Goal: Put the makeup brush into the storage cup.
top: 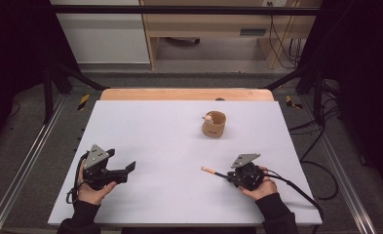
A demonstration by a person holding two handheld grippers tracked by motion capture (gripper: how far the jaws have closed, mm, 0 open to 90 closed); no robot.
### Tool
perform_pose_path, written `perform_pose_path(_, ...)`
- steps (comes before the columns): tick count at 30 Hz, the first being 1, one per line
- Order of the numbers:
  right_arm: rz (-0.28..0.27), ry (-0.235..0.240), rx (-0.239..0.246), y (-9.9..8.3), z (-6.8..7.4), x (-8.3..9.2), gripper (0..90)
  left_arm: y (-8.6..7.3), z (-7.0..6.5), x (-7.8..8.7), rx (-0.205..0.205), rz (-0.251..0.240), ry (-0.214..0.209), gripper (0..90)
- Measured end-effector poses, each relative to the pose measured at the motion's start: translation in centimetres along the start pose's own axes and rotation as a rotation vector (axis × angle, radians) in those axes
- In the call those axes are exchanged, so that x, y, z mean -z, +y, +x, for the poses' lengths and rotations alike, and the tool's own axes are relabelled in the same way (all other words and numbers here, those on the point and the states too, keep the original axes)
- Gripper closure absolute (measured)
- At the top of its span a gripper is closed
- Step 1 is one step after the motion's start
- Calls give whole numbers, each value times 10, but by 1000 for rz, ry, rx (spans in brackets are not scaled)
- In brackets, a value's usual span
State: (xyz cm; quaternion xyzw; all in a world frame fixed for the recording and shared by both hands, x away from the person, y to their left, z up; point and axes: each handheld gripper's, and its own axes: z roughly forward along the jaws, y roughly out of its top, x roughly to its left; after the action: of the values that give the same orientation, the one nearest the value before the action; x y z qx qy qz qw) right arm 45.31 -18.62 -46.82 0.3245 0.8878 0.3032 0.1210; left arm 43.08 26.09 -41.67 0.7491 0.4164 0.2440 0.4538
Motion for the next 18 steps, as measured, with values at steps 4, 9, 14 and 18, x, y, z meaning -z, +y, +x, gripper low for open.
perform_pose_path(4,7,-2,-12,0,0,1,831,0,0,0,0,0,-1,100)
perform_pose_path(9,14,4,-18,0,0,1,838,0,0,0,0,0,0,100)
perform_pose_path(14,14,4,-19,0,0,1,837,0,0,0,-3,5,0,100)
perform_pose_path(18,1,2,-19,0,0,2,789,0,0,-1,2,3,0,100)
